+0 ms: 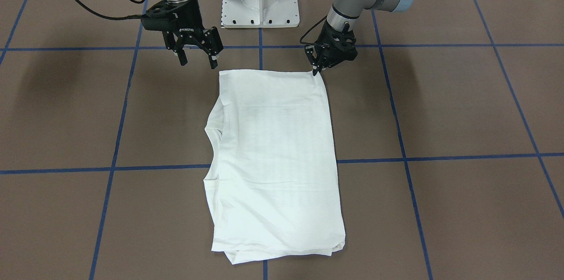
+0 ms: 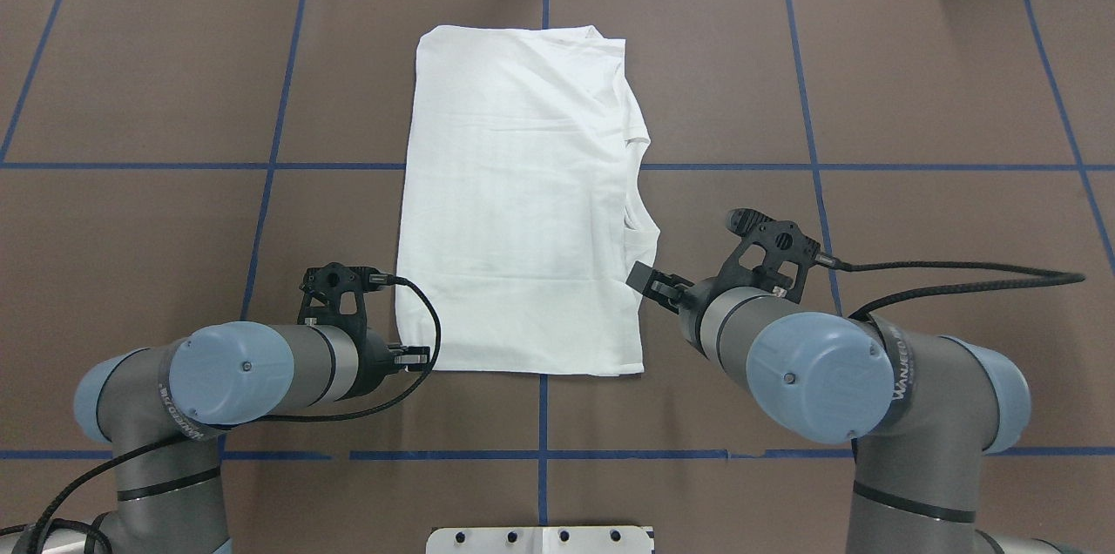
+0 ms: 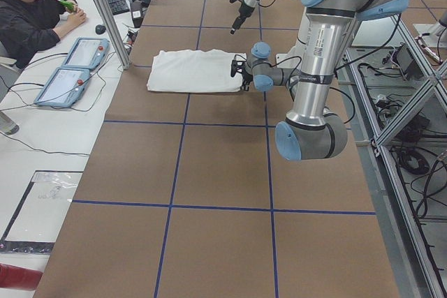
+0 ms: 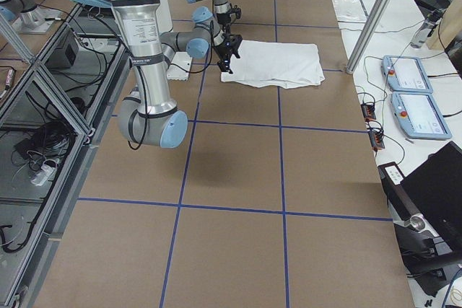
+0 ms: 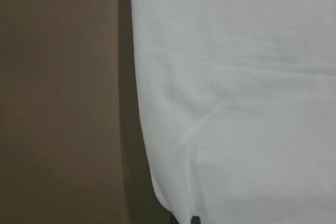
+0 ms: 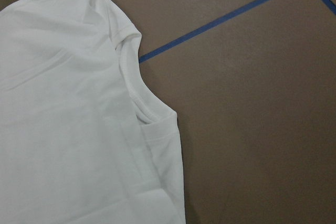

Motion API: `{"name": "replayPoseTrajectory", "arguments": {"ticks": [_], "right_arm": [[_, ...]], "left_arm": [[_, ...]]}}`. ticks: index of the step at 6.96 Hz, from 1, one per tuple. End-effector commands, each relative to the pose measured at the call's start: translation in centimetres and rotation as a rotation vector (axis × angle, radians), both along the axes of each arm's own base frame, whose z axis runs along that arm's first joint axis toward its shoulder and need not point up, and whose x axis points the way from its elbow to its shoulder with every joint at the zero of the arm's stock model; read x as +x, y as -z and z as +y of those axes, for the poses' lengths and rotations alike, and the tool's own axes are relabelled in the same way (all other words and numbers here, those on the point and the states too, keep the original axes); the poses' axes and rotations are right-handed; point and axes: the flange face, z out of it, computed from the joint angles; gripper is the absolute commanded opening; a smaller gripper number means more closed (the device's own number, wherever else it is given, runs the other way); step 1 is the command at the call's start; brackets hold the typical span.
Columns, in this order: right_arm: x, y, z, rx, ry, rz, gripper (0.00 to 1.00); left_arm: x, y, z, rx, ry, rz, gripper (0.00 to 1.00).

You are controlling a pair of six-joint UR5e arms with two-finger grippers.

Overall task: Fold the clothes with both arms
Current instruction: 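Move the right gripper along the shirt's side edge toward the left gripper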

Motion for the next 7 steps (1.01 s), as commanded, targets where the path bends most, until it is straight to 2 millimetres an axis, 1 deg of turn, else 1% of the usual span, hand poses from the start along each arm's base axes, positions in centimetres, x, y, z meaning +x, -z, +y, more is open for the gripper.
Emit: {"name": "replayPoseTrajectory", "arguments": {"ticks": [1,3,4,5,6,7], "right_arm": [[-4.5,-0.5,0.1,-0.144,-0.087,-0.041,0.94],[-9.2,-0.5,0.2,-0.200,-0.112,-0.033,0.91],[-10.2,-1.1,0.3,-0.218,-0.121,-0.024,0.88],[-10.9,-1.4,0.4,-0.221,-0.119,-0.013,0.87],[-11.3,-1.4,1.2,-0.222,-0.106,-0.013,0.87],[-11.6,-1.1,1.5,-0.225,-0.102,-0.002,0.87]], "left_arm": [[0.0,0.1,0.0,-0.001,0.002,0.003,0.00],[0.0,0.1,0.0,0.000,0.003,0.004,0.00],[0.0,0.1,-0.1,0.002,0.007,0.003,0.00],[-0.1,0.2,0.0,0.003,0.007,0.005,0.00],[-0.1,0.2,0.0,0.003,0.007,0.005,0.00],[-0.1,0.2,0.0,0.003,0.007,0.005,0.00]]}}
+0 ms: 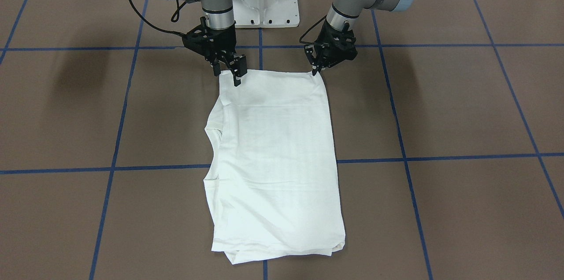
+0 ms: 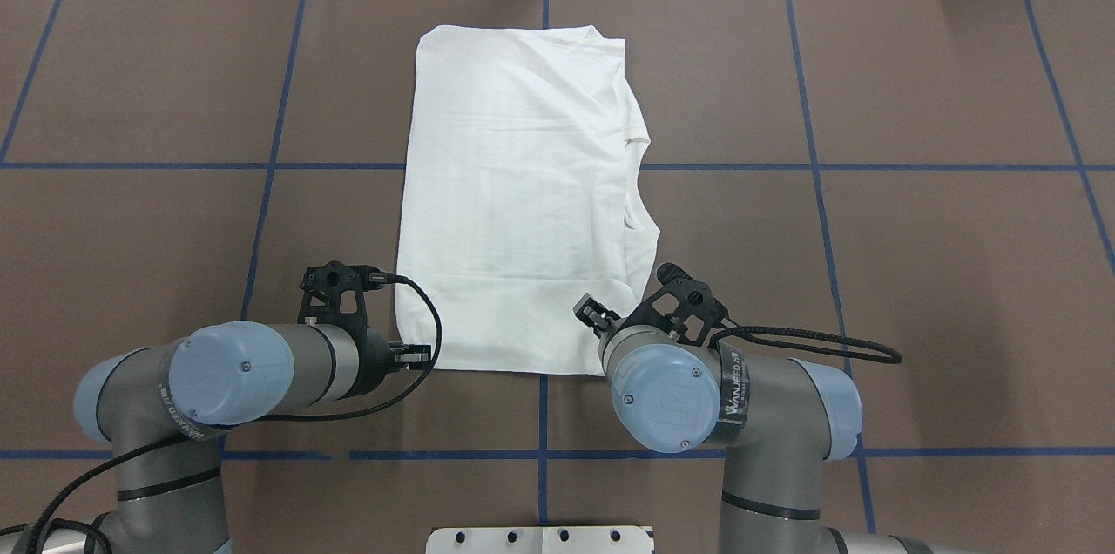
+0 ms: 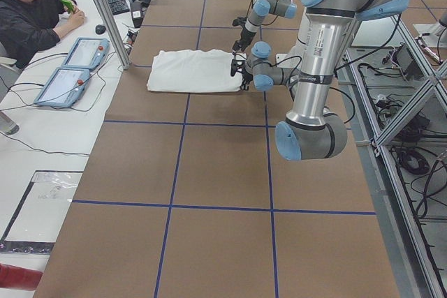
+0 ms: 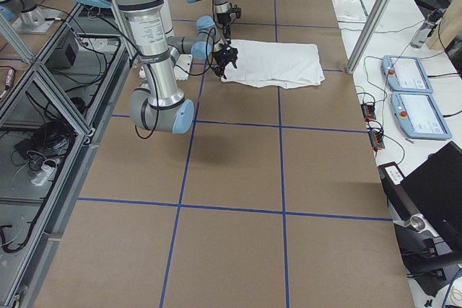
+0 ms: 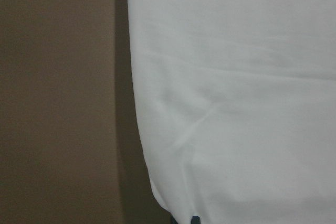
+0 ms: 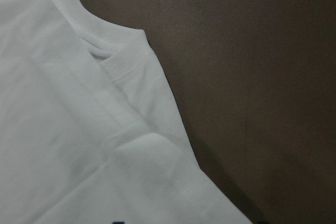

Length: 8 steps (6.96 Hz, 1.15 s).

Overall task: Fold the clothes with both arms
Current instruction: 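Move the right gripper along the shirt's side edge toward the left gripper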

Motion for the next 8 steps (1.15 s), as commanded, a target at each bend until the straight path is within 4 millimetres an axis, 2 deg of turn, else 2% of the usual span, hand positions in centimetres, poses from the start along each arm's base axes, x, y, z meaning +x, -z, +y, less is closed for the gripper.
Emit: {"name": "replayPoseTrajectory", "arguments": {"ticks": [1,6,8], "right_arm": [[-0.7,0.4,0.7,-0.011,0.007,0.029,0.86],[-1.2,-0.2,0.7,-0.017,0.005,0.044,0.81],[-2.2,-0.4,0.4,-0.017,0.003,0.051,0.78]], "left_arm": [[0.0,0.0,0.0,0.000,0.000,0.000,0.00],[0.0,0.0,0.0,0.000,-0.001,0.002,0.00],[0.0,0.1,0.0,0.000,-0.001,0.003,0.00]]}}
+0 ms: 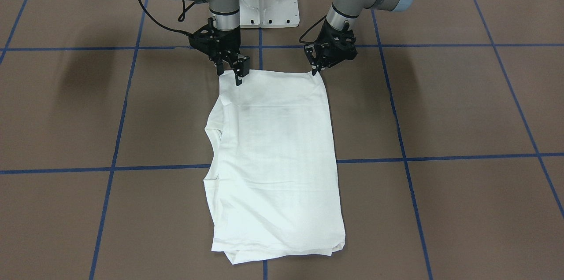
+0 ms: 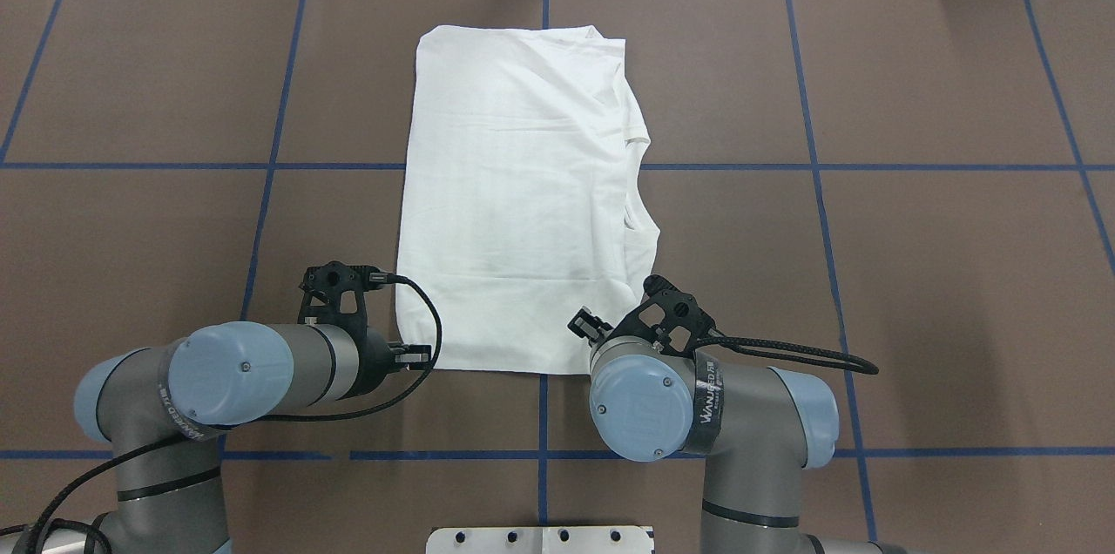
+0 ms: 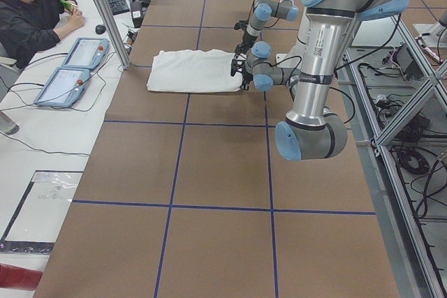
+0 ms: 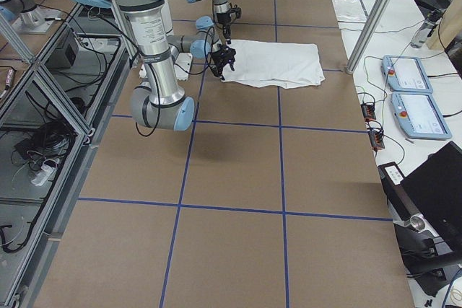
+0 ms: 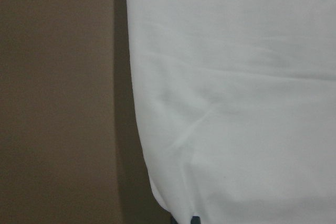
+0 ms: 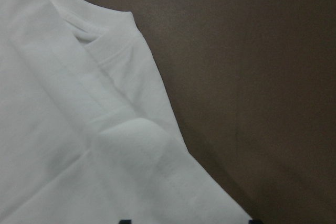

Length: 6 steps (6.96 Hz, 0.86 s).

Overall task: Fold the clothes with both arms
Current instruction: 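Move the right gripper along the shirt's side edge toward the left gripper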

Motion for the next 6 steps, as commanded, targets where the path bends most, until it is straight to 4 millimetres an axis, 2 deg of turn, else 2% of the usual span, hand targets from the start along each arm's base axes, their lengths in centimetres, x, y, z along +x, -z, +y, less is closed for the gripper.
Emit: {"name": "replayPoseTrajectory", "arguments": {"ticks": [1,2,3,4,6], "right_arm": [[-0.4,-0.1,-0.1,0.002,0.000,0.003,0.75],[-0.5,0.1,-0.1,0.003,0.000,-0.002,0.70],[-0.7,1.7,-0.3,0.005,-0.006,-0.023,0.50],[-0.8,2.1,-0.3,-0.005,-0.021,-0.034,0.42],[-0.9,2.0,-0.3,-0.006,-0.021,-0.031,0.45]], "left_arm": [[0.0,0.0,0.0,0.000,0.000,0.001,0.00],[0.0,0.0,0.0,0.000,0.000,0.001,0.00],[0.0,0.0,0.0,0.000,0.000,0.001,0.00],[-0.1,0.2,0.0,0.001,0.000,0.003,0.00],[-0.2,0.4,0.1,0.002,0.000,0.008,0.00]]}}
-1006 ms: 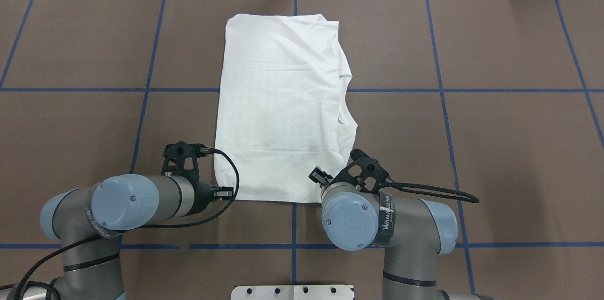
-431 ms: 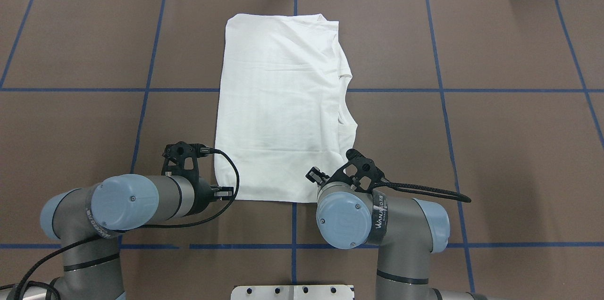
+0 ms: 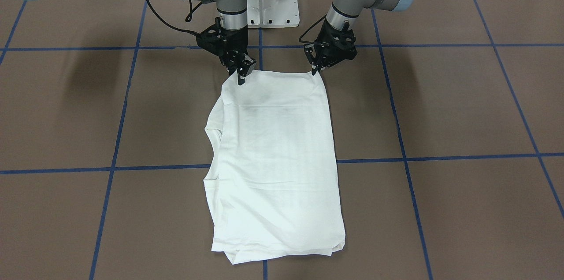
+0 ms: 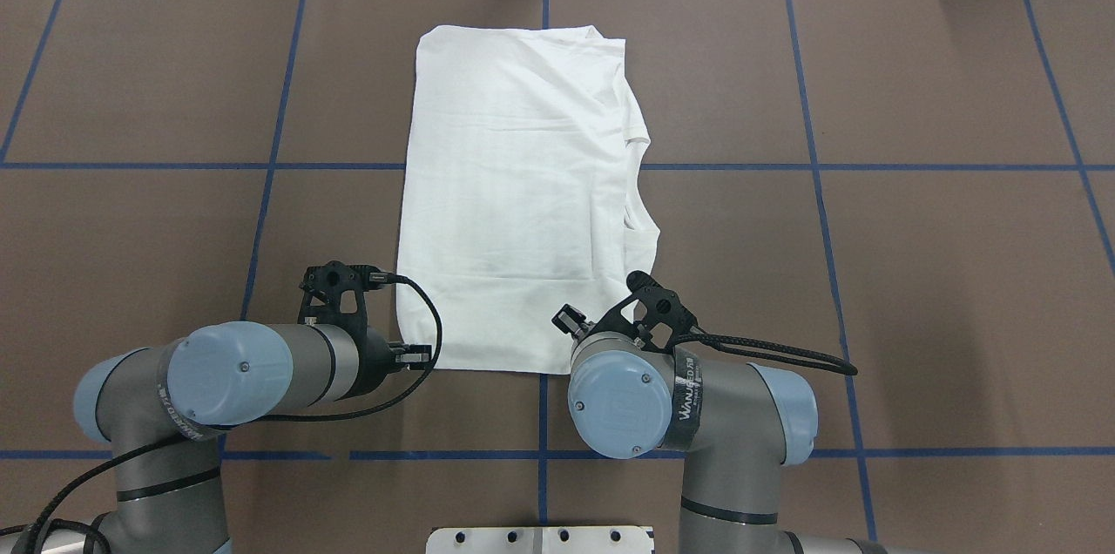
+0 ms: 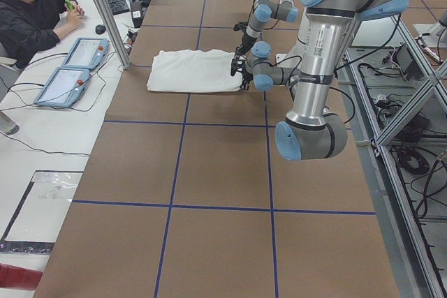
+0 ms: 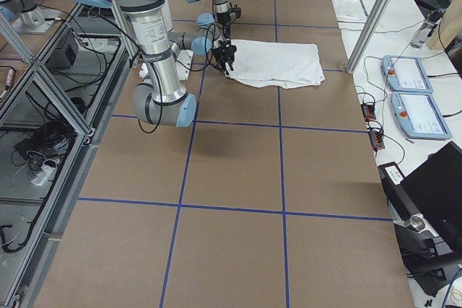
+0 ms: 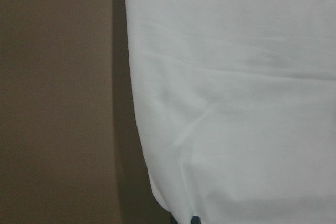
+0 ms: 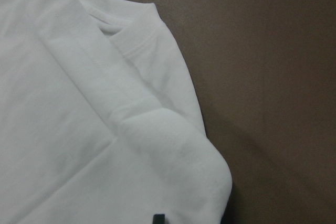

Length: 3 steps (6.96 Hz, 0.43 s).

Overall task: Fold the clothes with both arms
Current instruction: 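Move the right gripper along the shirt's side edge toward the left gripper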

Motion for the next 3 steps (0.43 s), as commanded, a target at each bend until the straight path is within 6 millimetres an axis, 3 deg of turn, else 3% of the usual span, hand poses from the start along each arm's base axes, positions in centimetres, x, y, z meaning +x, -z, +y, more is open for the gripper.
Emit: {"name": "replayPoseTrajectory", "arguments": {"ticks": [1,3], "right_arm": [[-0.09,0.13,-0.05,0.001,-0.002,0.001,0.54],[-1.04,0.02,-0.39,0.013,-0.005,0.018,0.66]], "left_arm": [[-0.20,0.39,0.06,0.003,0.000,0.008,0.00],[-0.24,0.46,0.08,0.003,0.000,0.009,0.00]]}}
